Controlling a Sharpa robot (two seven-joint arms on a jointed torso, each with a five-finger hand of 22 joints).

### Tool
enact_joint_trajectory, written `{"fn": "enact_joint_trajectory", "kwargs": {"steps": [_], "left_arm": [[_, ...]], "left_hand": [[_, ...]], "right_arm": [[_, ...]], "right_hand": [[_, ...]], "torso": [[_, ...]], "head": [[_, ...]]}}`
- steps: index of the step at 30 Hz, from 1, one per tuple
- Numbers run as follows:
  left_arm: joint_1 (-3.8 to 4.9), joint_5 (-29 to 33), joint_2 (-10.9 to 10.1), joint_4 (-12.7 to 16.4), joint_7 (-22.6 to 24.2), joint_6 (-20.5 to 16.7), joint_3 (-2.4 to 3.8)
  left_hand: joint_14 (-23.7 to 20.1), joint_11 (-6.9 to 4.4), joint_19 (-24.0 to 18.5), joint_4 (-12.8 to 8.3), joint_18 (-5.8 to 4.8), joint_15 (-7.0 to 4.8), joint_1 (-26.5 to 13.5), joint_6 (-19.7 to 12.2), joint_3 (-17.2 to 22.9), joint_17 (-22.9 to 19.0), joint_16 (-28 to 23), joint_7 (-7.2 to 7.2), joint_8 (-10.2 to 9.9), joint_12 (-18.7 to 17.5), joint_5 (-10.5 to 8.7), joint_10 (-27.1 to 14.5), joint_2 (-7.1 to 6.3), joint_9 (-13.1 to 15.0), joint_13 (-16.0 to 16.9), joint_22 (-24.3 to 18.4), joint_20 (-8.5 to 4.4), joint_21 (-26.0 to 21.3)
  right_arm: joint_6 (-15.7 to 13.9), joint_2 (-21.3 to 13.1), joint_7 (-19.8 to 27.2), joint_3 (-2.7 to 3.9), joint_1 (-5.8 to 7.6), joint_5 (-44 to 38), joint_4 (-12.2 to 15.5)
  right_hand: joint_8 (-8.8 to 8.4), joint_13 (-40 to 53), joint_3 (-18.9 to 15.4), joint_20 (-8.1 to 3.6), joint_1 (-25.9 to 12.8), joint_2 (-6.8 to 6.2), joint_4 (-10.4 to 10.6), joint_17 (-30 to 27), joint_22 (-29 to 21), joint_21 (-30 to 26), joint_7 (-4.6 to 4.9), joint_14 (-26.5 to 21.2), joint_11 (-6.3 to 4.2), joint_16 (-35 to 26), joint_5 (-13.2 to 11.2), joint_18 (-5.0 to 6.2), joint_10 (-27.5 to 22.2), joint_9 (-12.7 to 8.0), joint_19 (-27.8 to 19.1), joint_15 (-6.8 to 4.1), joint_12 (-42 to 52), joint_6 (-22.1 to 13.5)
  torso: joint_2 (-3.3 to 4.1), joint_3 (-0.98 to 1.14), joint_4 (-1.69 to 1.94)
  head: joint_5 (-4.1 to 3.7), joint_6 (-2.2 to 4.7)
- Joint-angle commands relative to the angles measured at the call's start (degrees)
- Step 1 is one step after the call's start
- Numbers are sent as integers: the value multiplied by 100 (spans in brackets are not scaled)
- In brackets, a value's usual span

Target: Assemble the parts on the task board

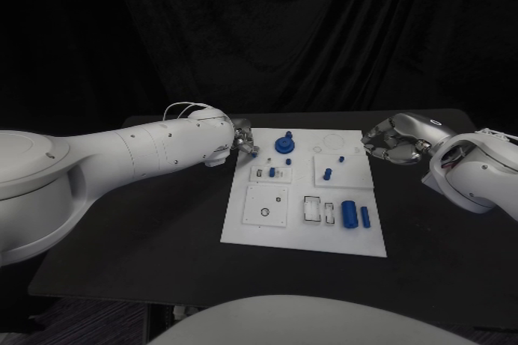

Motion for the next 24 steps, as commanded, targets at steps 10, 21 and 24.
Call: {"fn": "enact_joint_trajectory", "kwargs": {"steps": [10,21,24], "left_arm": [[-28,-5,-117,162,200,-157,-2],[-28,-5,-333,471,95,-621,-2],[-27,89,-416,631,-14,-757,-2]], "left_hand": [[596,-38,-40,-231,33,-10,-76,212,951,1508,15,-27,-27,20,65,609,-399,-32,1509,1120,-14,-35],[596,-44,-60,-294,41,-16,-237,254,1270,1508,15,-31,-8,20,36,609,-535,-8,1509,1108,-22,-74],[596,-46,-60,-304,41,-17,-278,265,1335,1508,15,-35,-4,20,23,609,-557,-4,1509,1108,-23,-75]], "right_arm": [[20,-13,-109,5,-14,-13,-4],[8,-48,-130,4,-14,-13,8],[10,-50,-136,4,-14,-13,8]], "right_hand": [[-24,508,5,20,45,11,-54,1510,1211,-29,-2,615,7,17,26,88,-40,-9,108,30,-32,60],[-24,502,9,20,50,13,-60,1510,1207,-41,-2,615,7,17,26,91,-44,-10,101,30,-37,62],[-24,502,9,20,50,13,-60,1510,1207,-41,-2,615,7,17,26,91,-44,-10,101,30,-37,62]], "torso": [[0,-1,-1],[-11,-2,12],[-16,-4,7]], "head": [[20,1],[-5,1],[5,1]]}}
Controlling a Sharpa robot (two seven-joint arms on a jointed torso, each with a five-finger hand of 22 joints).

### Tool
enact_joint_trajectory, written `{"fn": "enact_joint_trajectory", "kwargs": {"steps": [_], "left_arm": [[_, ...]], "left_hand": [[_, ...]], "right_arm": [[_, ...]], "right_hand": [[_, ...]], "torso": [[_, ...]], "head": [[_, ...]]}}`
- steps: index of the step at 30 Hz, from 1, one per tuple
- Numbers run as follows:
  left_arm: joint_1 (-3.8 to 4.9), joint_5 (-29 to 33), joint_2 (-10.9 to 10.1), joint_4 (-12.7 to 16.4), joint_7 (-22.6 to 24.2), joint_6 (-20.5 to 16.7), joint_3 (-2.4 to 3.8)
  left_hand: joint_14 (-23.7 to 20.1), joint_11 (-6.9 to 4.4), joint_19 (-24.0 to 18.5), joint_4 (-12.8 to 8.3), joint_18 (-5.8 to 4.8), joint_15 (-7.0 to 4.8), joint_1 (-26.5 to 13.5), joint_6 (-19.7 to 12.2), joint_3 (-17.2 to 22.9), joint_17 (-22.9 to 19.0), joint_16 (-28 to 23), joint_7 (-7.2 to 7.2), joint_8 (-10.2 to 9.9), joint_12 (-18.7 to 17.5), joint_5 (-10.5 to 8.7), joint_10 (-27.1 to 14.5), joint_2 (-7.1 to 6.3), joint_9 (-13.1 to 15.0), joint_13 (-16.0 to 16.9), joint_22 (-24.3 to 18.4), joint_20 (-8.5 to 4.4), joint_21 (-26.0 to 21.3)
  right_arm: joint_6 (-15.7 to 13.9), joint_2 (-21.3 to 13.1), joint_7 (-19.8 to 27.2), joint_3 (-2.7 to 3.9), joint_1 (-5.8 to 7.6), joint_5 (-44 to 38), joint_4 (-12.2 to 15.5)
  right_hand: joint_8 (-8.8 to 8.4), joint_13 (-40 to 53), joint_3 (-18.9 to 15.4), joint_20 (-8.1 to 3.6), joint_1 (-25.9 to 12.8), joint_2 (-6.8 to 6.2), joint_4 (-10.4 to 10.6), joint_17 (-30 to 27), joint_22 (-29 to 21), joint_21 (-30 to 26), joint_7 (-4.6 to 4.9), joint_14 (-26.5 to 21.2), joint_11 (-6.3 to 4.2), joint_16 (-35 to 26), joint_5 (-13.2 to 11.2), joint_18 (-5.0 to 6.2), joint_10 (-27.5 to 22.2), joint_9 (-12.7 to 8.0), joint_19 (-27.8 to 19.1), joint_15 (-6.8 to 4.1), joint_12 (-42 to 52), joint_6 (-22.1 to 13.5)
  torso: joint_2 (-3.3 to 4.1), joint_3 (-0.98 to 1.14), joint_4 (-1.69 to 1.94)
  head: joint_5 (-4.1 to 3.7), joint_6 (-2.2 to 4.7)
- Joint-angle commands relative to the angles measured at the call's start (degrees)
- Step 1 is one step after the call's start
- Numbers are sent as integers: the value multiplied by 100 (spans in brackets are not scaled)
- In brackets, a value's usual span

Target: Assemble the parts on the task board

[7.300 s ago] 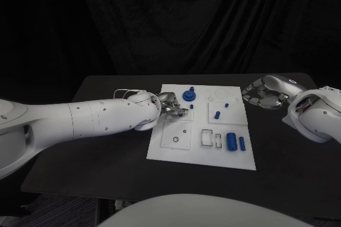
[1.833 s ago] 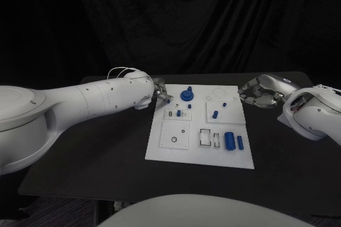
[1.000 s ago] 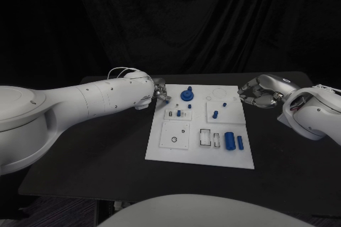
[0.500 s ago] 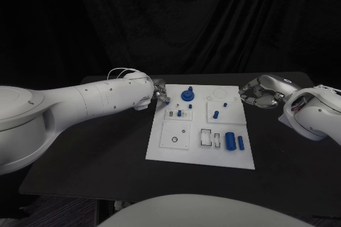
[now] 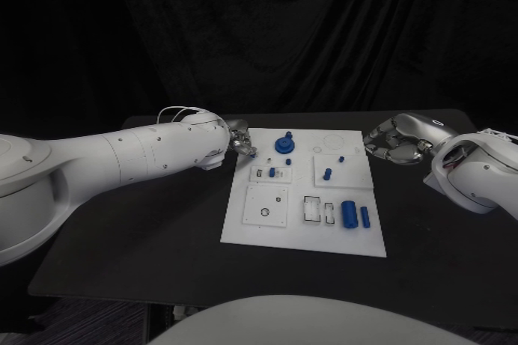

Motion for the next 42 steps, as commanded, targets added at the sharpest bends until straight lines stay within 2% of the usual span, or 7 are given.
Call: {"fn": "enact_joint_trajectory", "kwargs": {"steps": [1,4,9,20,24,35,42], "left_arm": [[-10,222,-72,172,-131,-419,4],[-8,641,-159,334,-238,-492,4],[-2,948,-315,627,-345,-594,4],[0,1064,-607,1231,-549,-500,3],[0,1070,-637,1312,-572,-464,3],[-1,1074,-659,1393,-578,-332,2],[-4,1074,-614,1352,-548,-285,2]], "left_hand": [[595,-47,-34,-45,43,-18,-53,60,100,1509,15,-16,41,20,-26,609,-28,2,1509,1102,5,-21],[595,-52,-36,-80,44,-22,-66,61,184,1509,15,-21,43,20,-42,609,-49,9,1509,1101,2,-26],[595,-53,-32,-102,42,-24,-73,56,223,1509,15,-20,44,20,-29,609,-59,14,1509,1103,0,-21],[595,-46,-47,-97,49,-22,-131,52,268,1509,15,-10,45,20,-64,609,-60,22,1509,1094,-1,-50],[595,-44,-53,-92,52,-20,-149,47,280,1509,15,-8,43,20,-74,609,-55,23,1509,1090,0,-62],[595,-42,-64,-100,56,-18,-154,33,299,1509,15,-7,37,20,-79,609,-46,24,1509,1084,1,-81],[595,-41,-68,-102,58,-17,-155,27,305,1509,15,-5,35,20,-81,609,-43,25,1509,1081,2,-89]], "right_arm": [[7,-12,-122,5,-13,-13,8],[11,-16,-127,5,-13,-13,9],[16,-24,-135,5,-13,-13,14],[39,-57,-139,4,-13,170,25],[37,-59,-133,4,-13,228,27],[30,-79,-132,4,-13,270,37],[24,-69,-121,4,-13,273,34]], "right_hand": [[-24,502,9,20,50,13,-28,1510,1208,-20,-1,615,7,17,26,91,-44,-5,101,30,-37,20],[-24,502,9,20,50,13,-28,1510,1208,-20,-1,615,7,17,26,91,-44,-5,101,30,-37,20],[-24,503,12,20,53,14,-34,1510,1208,-18,-1,615,7,17,26,91,-43,-6,103,30,-36,21],[-25,493,16,21,58,14,-42,1510,1203,-34,-1,615,7,17,26,94,-50,-7,94,31,-44,22],[-25,492,16,21,59,13,-44,1510,1202,-36,0,615,7,17,26,95,-51,-7,92,31,-45,22],[-25,492,16,21,59,13,-44,1510,1202,-36,0,615,7,17,26,95,-51,-7,92,31,-45,22],[-27,489,18,21,61,9,-51,1510,1203,-35,3,615,9,17,25,95,-53,-8,93,31,-47,22]], "torso": [[-8,0,-2],[-8,2,-12],[0,-1,2],[6,2,11],[8,1,0],[3,2,14],[7,1,-12]], "head": [[12,1],[21,1],[12,1],[32,1],[50,1],[47,1],[66,1]]}}
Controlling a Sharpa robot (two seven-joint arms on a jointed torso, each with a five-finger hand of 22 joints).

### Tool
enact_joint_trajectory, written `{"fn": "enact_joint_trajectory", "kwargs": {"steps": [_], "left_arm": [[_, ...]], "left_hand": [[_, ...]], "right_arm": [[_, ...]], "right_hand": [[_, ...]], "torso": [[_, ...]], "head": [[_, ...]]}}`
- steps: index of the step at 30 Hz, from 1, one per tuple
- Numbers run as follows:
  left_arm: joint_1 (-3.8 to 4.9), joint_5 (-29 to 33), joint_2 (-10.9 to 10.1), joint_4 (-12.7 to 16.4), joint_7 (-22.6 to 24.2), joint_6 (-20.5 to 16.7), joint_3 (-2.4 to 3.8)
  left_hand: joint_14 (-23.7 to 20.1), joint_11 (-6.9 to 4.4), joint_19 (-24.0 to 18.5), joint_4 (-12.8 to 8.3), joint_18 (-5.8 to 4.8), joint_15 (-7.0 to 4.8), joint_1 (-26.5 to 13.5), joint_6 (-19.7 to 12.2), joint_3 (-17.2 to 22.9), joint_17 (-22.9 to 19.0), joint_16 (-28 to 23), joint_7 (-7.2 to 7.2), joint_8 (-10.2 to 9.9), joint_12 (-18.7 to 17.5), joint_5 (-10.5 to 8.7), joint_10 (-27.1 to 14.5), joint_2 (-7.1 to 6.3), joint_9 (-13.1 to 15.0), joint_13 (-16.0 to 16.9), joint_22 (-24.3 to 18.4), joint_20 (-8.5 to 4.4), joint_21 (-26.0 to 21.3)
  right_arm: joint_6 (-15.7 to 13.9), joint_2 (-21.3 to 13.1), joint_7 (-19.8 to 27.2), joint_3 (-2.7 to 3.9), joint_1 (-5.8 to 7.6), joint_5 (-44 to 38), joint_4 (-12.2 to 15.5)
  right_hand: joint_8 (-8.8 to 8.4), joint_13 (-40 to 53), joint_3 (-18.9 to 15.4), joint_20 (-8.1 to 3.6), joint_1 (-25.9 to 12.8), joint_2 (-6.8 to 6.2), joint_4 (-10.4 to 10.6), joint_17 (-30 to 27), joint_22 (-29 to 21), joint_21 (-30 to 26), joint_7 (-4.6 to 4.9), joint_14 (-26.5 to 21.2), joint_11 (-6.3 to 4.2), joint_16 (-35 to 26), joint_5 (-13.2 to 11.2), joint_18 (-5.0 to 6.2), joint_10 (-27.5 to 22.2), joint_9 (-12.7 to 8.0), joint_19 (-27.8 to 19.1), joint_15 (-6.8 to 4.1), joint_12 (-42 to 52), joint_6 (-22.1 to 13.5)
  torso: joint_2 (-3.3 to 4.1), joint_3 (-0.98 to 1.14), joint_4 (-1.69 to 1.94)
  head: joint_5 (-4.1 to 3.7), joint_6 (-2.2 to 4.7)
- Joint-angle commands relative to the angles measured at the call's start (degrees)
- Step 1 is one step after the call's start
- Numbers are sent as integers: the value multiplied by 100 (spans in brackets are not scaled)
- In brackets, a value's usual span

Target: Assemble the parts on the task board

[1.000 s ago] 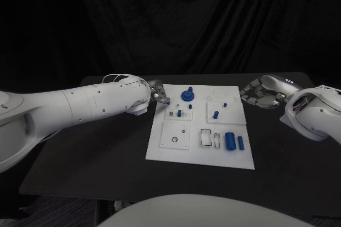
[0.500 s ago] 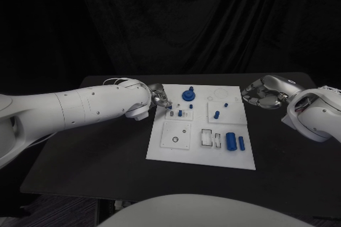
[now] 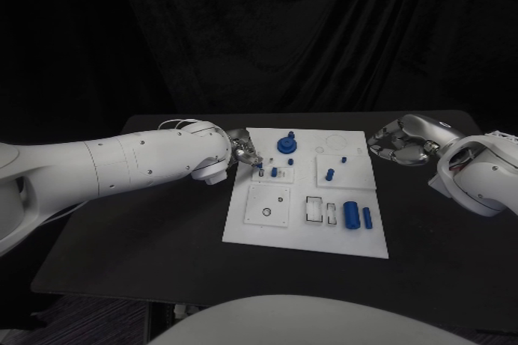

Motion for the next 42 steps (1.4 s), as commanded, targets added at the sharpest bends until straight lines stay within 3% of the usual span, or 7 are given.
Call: {"fn": "enact_joint_trajectory", "kwargs": {"steps": [1,21,42], "left_arm": [[-5,43,25,-12,50,115,4],[-65,43,-17,38,107,148,4],[-138,43,-43,59,119,161,4]], "left_hand": [[596,-20,-27,-46,58,-17,-58,-7,79,1509,15,-35,13,20,-32,588,-9,9,1509,1084,1,-37],[596,-17,-34,-52,60,-15,-59,-16,93,1509,15,-33,9,20,-32,588,0,11,1509,1080,2,-50],[596,-15,-42,-55,64,-13,-63,-20,101,1509,15,-30,8,20,-30,588,7,12,1509,1075,3,-64]], "right_arm": [[8,-1,-89,4,-12,22,8],[12,-2,-79,4,-13,22,-1],[21,-2,-82,4,-16,22,-4]], "right_hand": [[-27,489,2,21,61,9,-36,1510,1200,-35,3,615,-12,17,25,95,-32,-10,93,31,-23,22],[-27,489,2,21,61,9,-36,1510,1200,-35,3,615,-12,17,25,95,-32,-10,93,31,-23,22],[-27,489,2,21,61,9,-36,1510,1200,-35,3,615,-12,17,25,95,-32,-10,93,31,-23,22]], "torso": [[2,1,-13],[-3,-6,-16],[2,1,-11]], "head": [[9,1],[12,1],[2,1]]}}
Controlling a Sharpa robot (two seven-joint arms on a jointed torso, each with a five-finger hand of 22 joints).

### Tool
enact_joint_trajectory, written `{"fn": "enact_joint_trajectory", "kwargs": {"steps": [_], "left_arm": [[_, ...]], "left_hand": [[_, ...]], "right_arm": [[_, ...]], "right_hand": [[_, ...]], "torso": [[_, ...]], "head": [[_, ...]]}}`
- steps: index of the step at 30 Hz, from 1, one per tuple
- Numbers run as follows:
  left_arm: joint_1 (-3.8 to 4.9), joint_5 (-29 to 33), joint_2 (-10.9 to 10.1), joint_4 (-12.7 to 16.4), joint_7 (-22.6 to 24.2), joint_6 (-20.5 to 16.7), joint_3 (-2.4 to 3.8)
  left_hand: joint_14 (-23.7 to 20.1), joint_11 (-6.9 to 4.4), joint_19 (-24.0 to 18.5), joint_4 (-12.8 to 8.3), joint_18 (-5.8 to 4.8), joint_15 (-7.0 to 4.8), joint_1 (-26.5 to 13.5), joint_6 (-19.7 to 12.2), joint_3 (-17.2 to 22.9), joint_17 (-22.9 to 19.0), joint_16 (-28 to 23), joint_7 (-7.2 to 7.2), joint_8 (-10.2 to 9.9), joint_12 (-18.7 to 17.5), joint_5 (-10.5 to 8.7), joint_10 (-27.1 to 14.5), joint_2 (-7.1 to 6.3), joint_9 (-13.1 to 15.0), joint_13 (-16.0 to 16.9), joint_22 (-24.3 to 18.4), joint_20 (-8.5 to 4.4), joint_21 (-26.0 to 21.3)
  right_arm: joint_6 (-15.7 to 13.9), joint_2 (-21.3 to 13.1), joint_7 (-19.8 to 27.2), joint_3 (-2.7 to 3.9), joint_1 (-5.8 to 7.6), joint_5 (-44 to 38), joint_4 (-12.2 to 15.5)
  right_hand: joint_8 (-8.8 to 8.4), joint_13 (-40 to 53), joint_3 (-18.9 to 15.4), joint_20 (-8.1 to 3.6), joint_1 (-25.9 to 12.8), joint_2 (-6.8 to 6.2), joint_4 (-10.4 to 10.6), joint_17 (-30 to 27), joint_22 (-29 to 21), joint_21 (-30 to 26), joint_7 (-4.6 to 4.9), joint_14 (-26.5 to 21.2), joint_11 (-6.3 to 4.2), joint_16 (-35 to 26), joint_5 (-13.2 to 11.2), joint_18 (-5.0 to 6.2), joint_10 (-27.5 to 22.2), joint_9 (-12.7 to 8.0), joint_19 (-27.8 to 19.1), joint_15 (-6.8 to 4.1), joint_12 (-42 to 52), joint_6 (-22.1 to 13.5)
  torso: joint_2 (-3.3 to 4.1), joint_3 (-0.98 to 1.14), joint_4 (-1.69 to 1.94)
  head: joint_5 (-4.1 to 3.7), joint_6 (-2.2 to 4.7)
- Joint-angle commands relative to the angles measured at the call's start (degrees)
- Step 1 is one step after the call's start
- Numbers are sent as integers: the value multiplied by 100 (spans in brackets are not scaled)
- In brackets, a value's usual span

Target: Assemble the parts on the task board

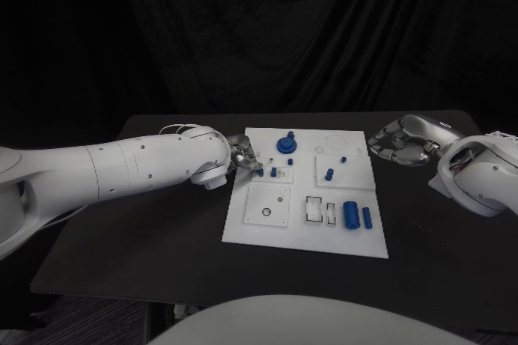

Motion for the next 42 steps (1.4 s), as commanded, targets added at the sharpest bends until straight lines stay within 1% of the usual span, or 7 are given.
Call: {"fn": "enact_joint_trajectory", "kwargs": {"steps": [1,30,33,35,37,38,42], "left_arm": [[-25,27,3,15,84,59,0],[-54,27,-12,38,92,111,0],[-55,27,-10,44,118,109,0],[-55,27,-8,49,148,101,0],[-56,27,-5,50,179,89,0],[-56,27,-3,49,194,85,0],[-56,27,0,46,245,68,0]], "left_hand": [[595,-12,-47,-59,65,-11,-67,3,109,1510,15,-28,22,12,10,582,10,12,1505,1074,4,-34],[595,-3,-61,-65,69,-4,-90,-13,125,1510,15,-16,18,3,-2,573,24,18,1500,1068,9,-57],[595,25,-71,30,69,23,-286,-36,-5,1510,15,12,-6,-2,-200,569,61,11,1497,1065,32,-70],[595,45,-75,139,69,43,-435,-64,-202,1510,15,34,-77,-1,-449,570,120,-54,1498,1065,51,-75],[595,76,-81,290,70,70,-588,-72,-454,1510,15,70,-217,0,-901,570,196,-225,1498,1063,75,-85],[595,93,-83,360,71,83,-654,-74,-565,1510,15,90,-279,-6,-1007,565,209,-308,1495,1062,86,-90],[595,129,-86,530,72,114,-770,-41,-876,1510,15,129,-429,-7,-1261,564,260,-543,1494,1062,118,-95]], "right_arm": [[15,-4,-83,4,-15,-6,3],[23,4,-86,4,-22,-6,-5],[26,7,-85,4,-26,-6,-4],[29,7,-86,4,-27,-6,-4],[32,6,-87,4,-28,-6,-5],[33,6,-88,4,-29,-6,-5],[36,6,-89,4,-30,-6,-4]], "right_hand": [[-27,487,2,21,62,10,-36,1510,1202,-35,3,615,-12,17,25,95,-33,-7,93,31,-24,22],[-32,489,7,23,57,0,-56,1510,1198,-48,11,615,-6,17,22,97,-32,-12,87,36,-22,25],[-32,489,7,23,57,0,-56,1510,1198,-48,11,615,-6,17,22,97,-32,-12,87,36,-22,25],[-32,489,7,23,57,0,-56,1510,1198,-48,11,615,-6,17,22,97,-32,-12,87,36,-22,25],[-32,489,7,23,57,0,-56,1510,1198,-48,11,615,-6,17,22,97,-32,-12,87,36,-22,25],[-32,489,7,23,57,0,-56,1510,1198,-48,11,615,-6,17,22,97,-32,-12,87,36,-22,25],[-32,489,7,23,57,0,-56,1510,1198,-48,11,615,-6,17,22,97,-32,-12,87,36,-22,25]], "torso": [[0,6,-1],[0,3,-7],[1,4,-4],[1,5,1],[-1,5,3],[-1,5,5],[0,4,7]], "head": [[1,1],[30,1],[28,1],[24,1],[28,1],[32,1],[30,1]]}}
